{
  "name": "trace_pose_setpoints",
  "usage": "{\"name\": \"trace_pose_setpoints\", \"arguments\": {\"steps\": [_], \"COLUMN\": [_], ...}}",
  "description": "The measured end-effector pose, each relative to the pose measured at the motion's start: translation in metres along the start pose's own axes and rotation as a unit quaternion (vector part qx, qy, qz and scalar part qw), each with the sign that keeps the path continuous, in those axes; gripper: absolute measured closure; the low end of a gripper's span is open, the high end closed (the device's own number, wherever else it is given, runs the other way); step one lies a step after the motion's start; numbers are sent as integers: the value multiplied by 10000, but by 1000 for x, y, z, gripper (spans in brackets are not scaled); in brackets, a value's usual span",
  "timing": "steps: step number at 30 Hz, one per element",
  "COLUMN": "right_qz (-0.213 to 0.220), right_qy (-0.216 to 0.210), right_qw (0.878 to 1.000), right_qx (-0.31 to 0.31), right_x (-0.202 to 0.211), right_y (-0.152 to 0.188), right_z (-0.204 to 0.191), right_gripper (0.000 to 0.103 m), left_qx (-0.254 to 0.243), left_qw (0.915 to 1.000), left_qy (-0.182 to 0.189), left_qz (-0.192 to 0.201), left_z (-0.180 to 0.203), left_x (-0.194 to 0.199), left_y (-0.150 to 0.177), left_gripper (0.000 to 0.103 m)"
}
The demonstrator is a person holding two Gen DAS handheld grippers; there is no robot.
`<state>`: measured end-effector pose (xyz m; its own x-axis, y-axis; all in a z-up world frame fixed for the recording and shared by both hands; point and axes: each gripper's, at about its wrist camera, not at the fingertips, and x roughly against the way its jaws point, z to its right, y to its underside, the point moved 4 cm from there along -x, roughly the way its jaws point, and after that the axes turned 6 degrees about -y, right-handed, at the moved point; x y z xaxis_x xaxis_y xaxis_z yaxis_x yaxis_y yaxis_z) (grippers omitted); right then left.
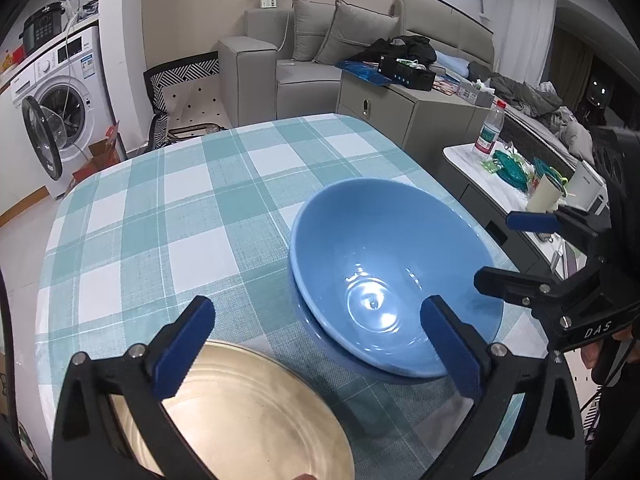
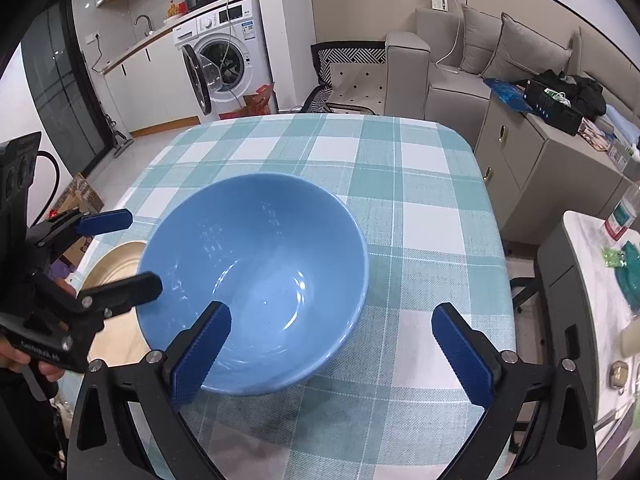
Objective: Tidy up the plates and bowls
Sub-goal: 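Move both open tools to the rim of the nested bowls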
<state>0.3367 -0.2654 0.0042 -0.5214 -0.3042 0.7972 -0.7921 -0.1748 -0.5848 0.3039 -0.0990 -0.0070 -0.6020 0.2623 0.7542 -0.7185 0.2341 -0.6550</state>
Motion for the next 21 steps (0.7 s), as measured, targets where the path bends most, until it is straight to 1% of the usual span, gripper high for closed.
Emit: {"name": "trace_pose_setpoints", "arguments": {"steps": [5, 13, 21], "right_qz": [107, 330, 345], "right_qy": [-170, -233, -316], "right_qw": [9997, 9990, 9985], "right_qx": [-140, -193, -274], "right_x": [3, 10, 8], "right_y": [5, 7, 10], "right_z": [5, 8, 11], "right_gripper": [1, 1, 1], "left_qx": [22, 126, 328], "left_qw": [10000, 9999, 9994], "left_qy": [18, -12, -18], "left_qz": [-24, 43, 96], "left_z": [-2, -6, -13], "left_x": [1, 4, 4], "left_y": [4, 7, 11], "left_gripper": [0, 0, 0]}}
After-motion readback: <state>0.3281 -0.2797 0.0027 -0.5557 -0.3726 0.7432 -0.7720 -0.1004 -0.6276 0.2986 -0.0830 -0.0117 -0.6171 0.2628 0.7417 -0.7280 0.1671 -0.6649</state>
